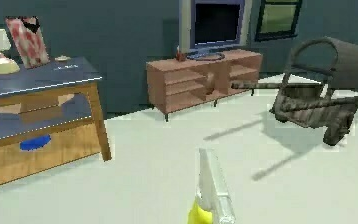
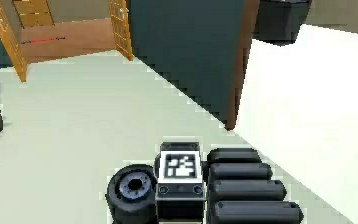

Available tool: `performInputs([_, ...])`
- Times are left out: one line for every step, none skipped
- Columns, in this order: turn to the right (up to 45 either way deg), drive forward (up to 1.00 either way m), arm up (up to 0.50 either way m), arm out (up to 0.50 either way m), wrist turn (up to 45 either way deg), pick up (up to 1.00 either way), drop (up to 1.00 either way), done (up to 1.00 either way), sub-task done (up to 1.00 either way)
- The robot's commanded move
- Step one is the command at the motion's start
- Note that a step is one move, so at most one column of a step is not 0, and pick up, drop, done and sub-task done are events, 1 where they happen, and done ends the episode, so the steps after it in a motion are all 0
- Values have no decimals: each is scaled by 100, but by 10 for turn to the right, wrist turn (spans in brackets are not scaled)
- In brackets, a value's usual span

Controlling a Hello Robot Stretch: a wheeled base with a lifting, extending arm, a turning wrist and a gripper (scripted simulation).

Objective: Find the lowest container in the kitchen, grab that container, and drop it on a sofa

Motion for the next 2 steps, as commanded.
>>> performInputs([-450,0,0,0,0,0,0,0,0])
performInputs([-180,0,0,0,0,0,0,0,0])
